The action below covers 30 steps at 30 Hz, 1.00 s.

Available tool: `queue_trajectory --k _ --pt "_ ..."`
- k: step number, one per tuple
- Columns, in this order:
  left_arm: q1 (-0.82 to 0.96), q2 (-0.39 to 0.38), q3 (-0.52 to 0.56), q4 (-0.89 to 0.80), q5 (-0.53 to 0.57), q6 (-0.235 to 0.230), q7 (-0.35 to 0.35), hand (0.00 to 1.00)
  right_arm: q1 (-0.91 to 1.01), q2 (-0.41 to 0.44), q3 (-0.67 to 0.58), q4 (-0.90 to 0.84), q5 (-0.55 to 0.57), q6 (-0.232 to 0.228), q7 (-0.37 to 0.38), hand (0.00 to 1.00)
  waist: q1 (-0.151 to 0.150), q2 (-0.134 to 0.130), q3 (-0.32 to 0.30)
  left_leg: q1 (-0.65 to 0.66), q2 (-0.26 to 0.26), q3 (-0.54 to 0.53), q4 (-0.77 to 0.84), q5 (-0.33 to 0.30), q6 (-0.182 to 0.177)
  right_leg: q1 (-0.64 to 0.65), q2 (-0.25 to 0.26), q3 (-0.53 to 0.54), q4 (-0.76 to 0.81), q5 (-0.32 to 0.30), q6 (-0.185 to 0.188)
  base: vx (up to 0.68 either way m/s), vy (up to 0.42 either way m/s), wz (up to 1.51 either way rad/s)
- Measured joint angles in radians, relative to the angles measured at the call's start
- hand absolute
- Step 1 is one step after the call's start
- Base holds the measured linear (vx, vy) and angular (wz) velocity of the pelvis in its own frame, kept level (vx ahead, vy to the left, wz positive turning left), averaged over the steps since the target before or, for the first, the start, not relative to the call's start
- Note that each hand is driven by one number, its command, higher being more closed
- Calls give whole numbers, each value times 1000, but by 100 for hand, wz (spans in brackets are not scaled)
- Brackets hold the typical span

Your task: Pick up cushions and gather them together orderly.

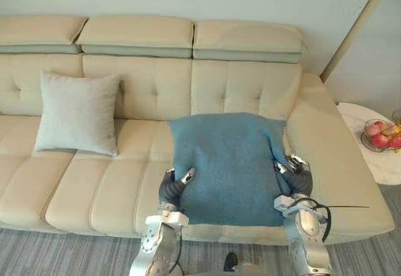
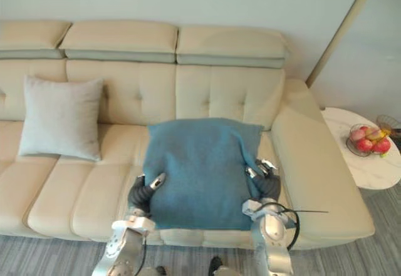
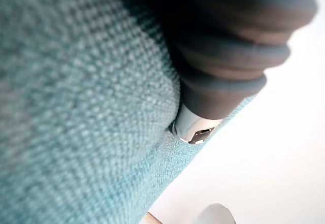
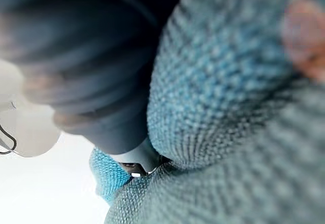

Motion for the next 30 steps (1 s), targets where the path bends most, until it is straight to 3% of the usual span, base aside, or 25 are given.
queue_trajectory --k 3,6,8,13,18,25,30 --pt "0 -7 0 0 0 -3 0 100 19 -1 -1 -63 1 0 -4 100 13 16 1 -13 3 -30 86 1 1 42 13 21 -27 -3 -6 36 -39 -17" --pt "-4 -7 0 -19 0 -7 -1 100 15 0 -3 -115 0 -6 -4 100 22 16 1 -7 -25 -87 42 -6 6 39 13 68 -58 2 -17 22 42 -29" --pt "-15 -7 0 -25 3 -15 -2 100 11 1 -6 -108 0 -11 -7 100 22 23 -3 61 -45 -122 -89 -9 7 32 14 95 -74 27 10 54 62 -33" --pt "-23 -4 0 -25 3 -16 -2 100 11 17 -10 -107 -6 -9 -8 100 19 14 -2 113 -85 -87 -171 -8 8 35 -12 150 -125 69 45 44 122 -29" --pt "-23 3 0 -25 19 -14 -2 100 0 20 -12 -43 -6 -10 -7 100 13 3 -9 126 -121 -68 -230 9 34 35 -36 176 -189 107 66 15 89 -15" --pt "-46 12 25 -23 40 -5 18 100 -77 15 -8 29 -51 1 -10 100 8 -4 2 15 -151 -81 -241 35 52 -55 -56 172 -236 160 69 -3 13 3" --pt "-202 11 48 -23 51 -29 81 100 -234 -7 1 29 -79 0 -64 100 17 -13 87 -131 -140 -91 -164 36 52 -215 -56 175 -128 162 68 -110 -6 4"
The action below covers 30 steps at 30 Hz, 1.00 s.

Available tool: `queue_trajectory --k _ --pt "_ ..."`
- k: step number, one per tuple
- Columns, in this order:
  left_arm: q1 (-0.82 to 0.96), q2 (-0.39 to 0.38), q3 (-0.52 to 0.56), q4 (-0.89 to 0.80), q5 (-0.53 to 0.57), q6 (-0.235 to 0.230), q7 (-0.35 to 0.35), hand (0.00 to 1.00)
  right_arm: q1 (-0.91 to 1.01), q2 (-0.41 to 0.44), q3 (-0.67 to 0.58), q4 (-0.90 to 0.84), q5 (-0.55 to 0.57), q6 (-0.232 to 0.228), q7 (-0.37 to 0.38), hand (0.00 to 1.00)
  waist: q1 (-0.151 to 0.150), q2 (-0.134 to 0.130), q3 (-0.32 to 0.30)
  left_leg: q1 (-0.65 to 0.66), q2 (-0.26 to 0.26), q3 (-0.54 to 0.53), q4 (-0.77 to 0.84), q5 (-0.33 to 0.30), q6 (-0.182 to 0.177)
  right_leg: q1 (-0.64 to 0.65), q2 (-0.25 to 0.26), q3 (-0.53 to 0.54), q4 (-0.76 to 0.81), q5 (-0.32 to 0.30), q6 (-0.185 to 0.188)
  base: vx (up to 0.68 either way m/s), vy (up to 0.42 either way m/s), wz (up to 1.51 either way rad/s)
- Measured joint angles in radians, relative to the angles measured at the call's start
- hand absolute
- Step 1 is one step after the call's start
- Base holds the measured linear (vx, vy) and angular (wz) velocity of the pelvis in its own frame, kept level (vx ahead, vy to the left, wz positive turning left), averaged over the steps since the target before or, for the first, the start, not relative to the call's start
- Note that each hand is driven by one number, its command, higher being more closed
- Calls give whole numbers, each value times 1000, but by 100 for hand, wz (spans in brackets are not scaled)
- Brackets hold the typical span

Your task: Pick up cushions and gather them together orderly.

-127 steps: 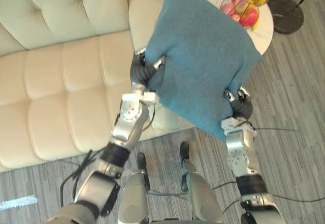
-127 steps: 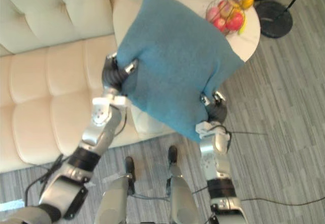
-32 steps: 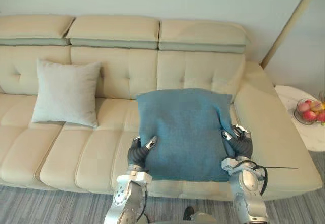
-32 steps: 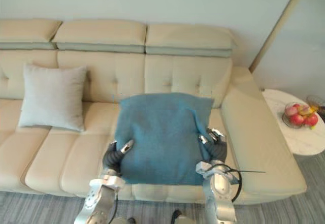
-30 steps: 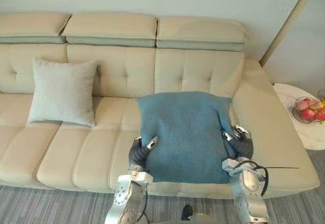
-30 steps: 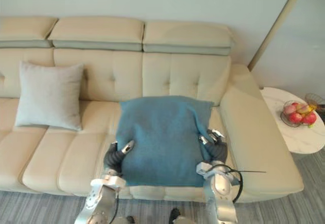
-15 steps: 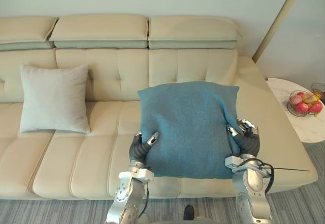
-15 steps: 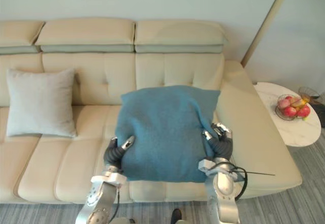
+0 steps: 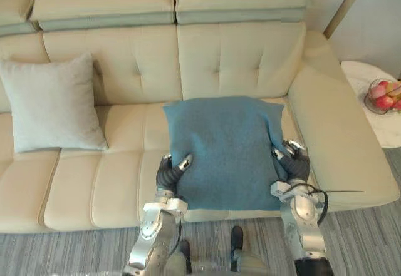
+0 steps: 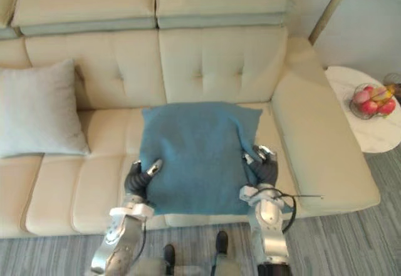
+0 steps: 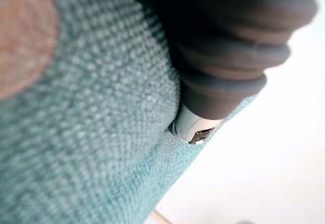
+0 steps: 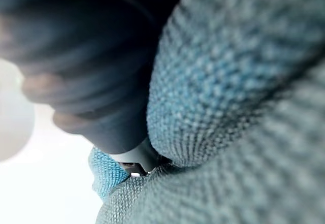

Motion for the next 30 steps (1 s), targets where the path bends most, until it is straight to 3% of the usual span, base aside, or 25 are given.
queue_trajectory --k 3,6,10,12,14,17,18,19,26,30 --pt "-190 -5 22 0 29 -29 92 100 -149 0 -2 -30 -38 0 -80 100 10 -10 34 -180 1 3 86 -1 0 -180 -11 11 88 -1 0 -200 -10 2" --pt "-341 -4 35 0 44 -47 164 100 -293 -7 -10 -30 -46 1 -149 100 14 -9 49 -286 0 7 144 -3 1 -276 -18 17 122 -1 0 -165 -11 2" --pt "-690 39 69 75 68 -94 255 100 -622 -78 -50 -14 -106 9 -243 100 14 -7 87 -419 5 1 199 8 -3 -385 -15 21 126 36 -7 -131 -21 1" --pt "-875 97 80 166 67 -109 287 100 -790 -115 -57 28 -131 7 -286 100 6 -6 119 -446 3 1 191 26 -3 -398 -15 22 88 71 -11 -84 -7 2" --pt "-1118 131 137 320 67 -114 310 100 -1038 -158 -77 185 -157 -4 -321 100 -6 -1 141 -496 -6 1 175 55 -3 -437 -22 23 48 114 -14 -65 8 7" --pt "-1304 163 171 458 68 -117 324 100 -1239 -194 -75 350 -174 -2 -354 100 -15 3 177 -529 -6 0 171 66 -6 -456 -21 23 16 144 -19 -46 9 1" --pt "-1358 167 176 515 68 -117 330 0 -1291 -201 -75 400 -194 0 -366 100 -16 3 179 -548 -7 0 164 73 -6 -476 -21 23 9 155 -22 -33 2 6" --pt "-1421 174 189 578 67 -117 336 0 -1351 -221 -72 451 -195 2 -377 0 -19 4 180 -579 -9 -1 164 78 -6 -505 -22 24 6 159 -23 -35 3 7" --pt "-1642 196 247 877 45 -83 357 0 -1603 -267 4 743 -191 59 -415 0 -31 7 203 -726 -7 1 165 94 -7 -627 -21 23 -44 213 -24 -22 18 6" --pt "-1695 184 250 895 -3 -74 304 0 -1647 -280 5 767 -34 61 -396 0 -30 7 211 -856 -3 0 171 102 -9 -749 -22 17 -46 222 -27 -10 9 8"
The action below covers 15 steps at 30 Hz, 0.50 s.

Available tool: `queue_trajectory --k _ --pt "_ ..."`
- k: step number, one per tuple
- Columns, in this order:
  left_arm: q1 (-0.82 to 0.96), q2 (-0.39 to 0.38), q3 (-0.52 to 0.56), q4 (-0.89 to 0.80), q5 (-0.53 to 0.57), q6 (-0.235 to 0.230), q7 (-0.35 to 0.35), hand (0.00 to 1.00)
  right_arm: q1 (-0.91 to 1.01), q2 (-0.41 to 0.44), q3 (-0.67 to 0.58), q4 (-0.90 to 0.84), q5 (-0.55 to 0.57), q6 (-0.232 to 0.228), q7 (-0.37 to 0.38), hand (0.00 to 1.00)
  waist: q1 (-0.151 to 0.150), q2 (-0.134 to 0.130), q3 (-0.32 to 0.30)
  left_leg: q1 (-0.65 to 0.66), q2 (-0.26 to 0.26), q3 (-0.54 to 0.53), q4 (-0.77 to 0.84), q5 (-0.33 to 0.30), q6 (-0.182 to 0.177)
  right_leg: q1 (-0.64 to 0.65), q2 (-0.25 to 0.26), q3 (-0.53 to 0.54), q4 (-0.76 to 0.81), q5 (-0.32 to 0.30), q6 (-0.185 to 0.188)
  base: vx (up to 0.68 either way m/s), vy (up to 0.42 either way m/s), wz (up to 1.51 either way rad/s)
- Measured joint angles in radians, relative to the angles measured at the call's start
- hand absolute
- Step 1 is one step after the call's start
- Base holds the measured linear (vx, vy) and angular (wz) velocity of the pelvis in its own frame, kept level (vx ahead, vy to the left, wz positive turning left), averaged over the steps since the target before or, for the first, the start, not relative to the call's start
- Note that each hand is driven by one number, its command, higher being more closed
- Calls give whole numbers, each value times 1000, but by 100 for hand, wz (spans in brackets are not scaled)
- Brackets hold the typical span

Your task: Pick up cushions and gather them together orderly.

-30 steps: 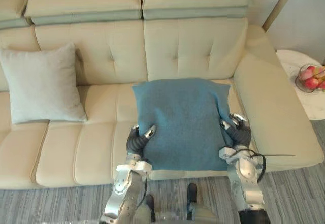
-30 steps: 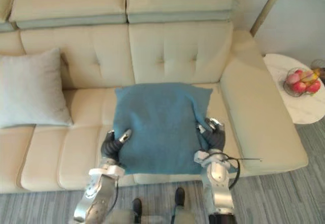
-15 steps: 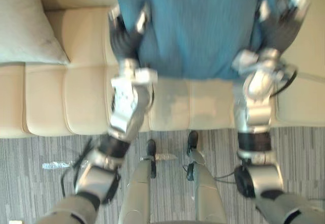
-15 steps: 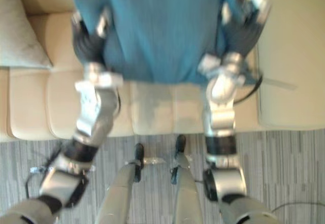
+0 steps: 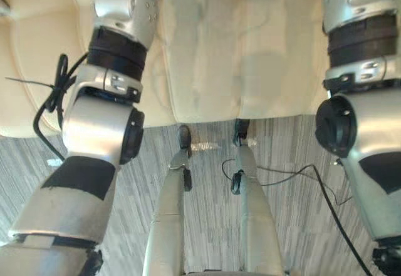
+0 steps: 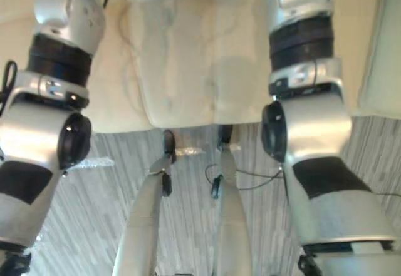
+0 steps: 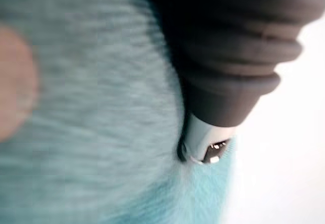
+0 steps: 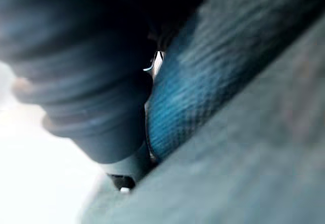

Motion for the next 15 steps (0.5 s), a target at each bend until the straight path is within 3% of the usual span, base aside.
queue_trajectory --k 3,6,11,15 --pt "14 -22 33 11 -13 13 -16 0 1 0 1 4 51 7 18 0 -1 -1 40 -22 5 1 0 0 0 -21 4 -3 1 0 0 0 0 0" --pt "84 -37 77 -11 -11 -6 -50 0 14 -17 1 2 85 -14 42 0 -2 0 43 -43 11 1 0 0 0 -41 8 -6 1 0 0 4 -2 -2" --pt "218 -52 118 -77 -37 -9 -93 0 130 -34 -16 -13 89 -38 96 0 -1 0 43 -27 27 -1 6 0 -1 -37 19 -20 40 0 0 12 -1 -4" --pt "345 -72 182 -128 -63 2 -124 0 286 -18 -55 -132 127 -37 111 0 12 0 43 19 33 -1 4 4 -8 -2 22 -17 57 -10 10 0 0 0"
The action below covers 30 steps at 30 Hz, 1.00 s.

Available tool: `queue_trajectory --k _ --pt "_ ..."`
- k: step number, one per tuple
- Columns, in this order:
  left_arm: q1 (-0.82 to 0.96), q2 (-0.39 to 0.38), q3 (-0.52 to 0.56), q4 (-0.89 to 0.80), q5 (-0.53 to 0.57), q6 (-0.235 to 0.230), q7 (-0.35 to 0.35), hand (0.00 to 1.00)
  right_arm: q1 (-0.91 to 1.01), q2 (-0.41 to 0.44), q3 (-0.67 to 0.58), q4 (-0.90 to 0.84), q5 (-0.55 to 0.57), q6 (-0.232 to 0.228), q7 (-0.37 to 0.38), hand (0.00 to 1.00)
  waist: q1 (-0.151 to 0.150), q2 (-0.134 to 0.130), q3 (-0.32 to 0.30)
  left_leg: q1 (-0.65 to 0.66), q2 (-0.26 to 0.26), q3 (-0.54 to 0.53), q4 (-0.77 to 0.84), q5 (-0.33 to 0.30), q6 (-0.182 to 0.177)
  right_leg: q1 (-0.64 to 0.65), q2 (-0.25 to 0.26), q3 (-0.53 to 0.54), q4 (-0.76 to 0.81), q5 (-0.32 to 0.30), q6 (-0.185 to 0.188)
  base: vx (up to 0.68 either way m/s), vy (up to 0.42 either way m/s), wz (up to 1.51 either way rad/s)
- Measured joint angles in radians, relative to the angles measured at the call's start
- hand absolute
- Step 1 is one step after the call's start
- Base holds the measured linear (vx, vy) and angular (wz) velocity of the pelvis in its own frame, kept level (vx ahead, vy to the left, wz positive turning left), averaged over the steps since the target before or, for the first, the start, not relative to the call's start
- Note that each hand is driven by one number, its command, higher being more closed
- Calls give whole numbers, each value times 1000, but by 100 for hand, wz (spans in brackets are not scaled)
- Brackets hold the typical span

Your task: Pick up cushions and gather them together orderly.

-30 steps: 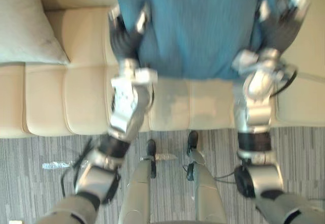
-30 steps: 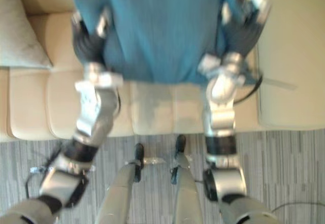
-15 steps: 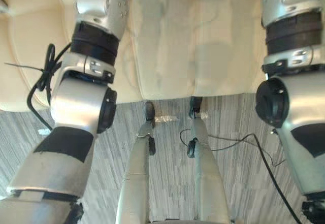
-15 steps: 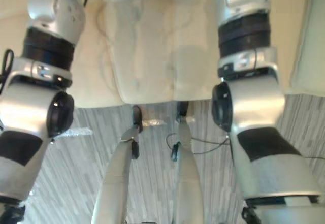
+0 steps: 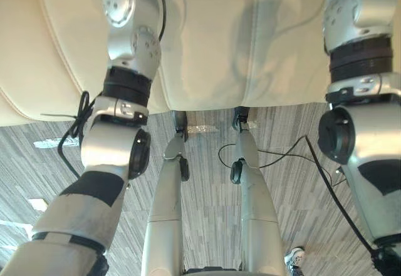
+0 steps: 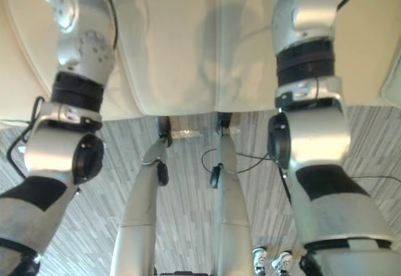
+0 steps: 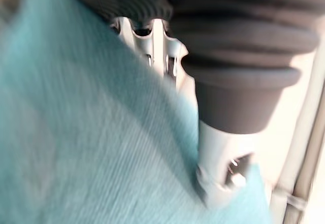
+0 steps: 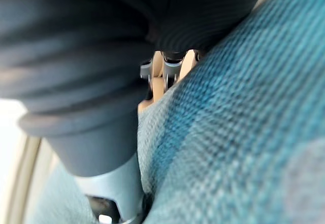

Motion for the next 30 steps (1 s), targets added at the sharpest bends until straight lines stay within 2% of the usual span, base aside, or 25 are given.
queue_trajectory --k 2,5,7,8,10,12,15,16,19,22,25,30 --pt "73 -3 11 -43 -9 6 -3 0 76 0 -5 -56 0 0 15 0 3 0 0 33 4 -1 -1 2 -4 21 2 -1 31 -20 4 -1 -13 2" --pt "221 -1 12 -145 -7 13 -6 0 261 -1 -67 -219 0 -5 43 0 4 0 0 115 7 -6 -2 -1 -8 86 1 -4 89 -87 -9 7 -24 15" --pt "374 22 19 -289 11 11 -26 0 469 -12 -138 -404 0 -36 80 0 7 -1 0 198 12 -28 5 -10 -21 167 5 -12 127 -137 -15 24 -46 14" --pt "416 28 24 -326 20 6 -30 0 528 -13 -156 -450 0 -47 91 0 6 -2 -1 219 13 -32 6 -13 -24 184 6 -15 138 -149 -17 33 -52 13" --pt "599 33 51 -457 58 -15 -52 0 774 -12 -207 -584 -2 -82 128 0 6 -4 -4 310 19 -37 9 -35 -30 266 7 -32 179 -199 -23 40 -52 9" --pt "735 28 51 -511 82 -25 -76 0 942 1 -225 -631 -13 -90 164 0 6 -4 -11 372 22 -44 8 -50 -34 323 7 -42 202 -234 -19 46 -43 11" --pt "943 -31 47 -545 120 -21 -113 0 1153 83 -219 -660 -43 -88 215 0 7 -9 -50 449 25 -51 -4 -61 -34 394 7 -58 212 -263 -22 72 -26 10" --pt "1030 -69 30 -544 135 -8 -125 0 1231 126 -199 -658 -54 -86 236 0 7 -10 -73 487 25 -51 -17 -63 -36 427 6 -62 212 -269 -27 108 -25 7" --pt "1194 -117 -44 -476 194 29 -179 0 1376 211 -133 -610 -114 -76 295 0 14 -11 -108 613 26 -48 -52 -64 -37 538 7 -65 206 -286 -29 98 -25 3" --pt "1296 -166 -84 -338 280 76 -235 0 1461 287 -105 -438 -159 -56 342 0 15 -12 -192 722 27 -37 -107 -64 -37 635 11 -66 170 -295 -27 86 -15 -4" --pt "1325 -188 -87 -152 359 109 -257 0 1515 341 -106 -226 -174 -17 368 0 14 -10 -239 828 28 -26 -153 -64 -37 730 13 -65 138 -302 -23 50 2 -7" --pt "1348 -192 -61 125 521 152 -265 0 1572 374 -119 74 -176 27 397 0 7 -6 -323 939 27 -15 -232 -61 -36 836 18 -65 61 -301 -11 11 9 -2"
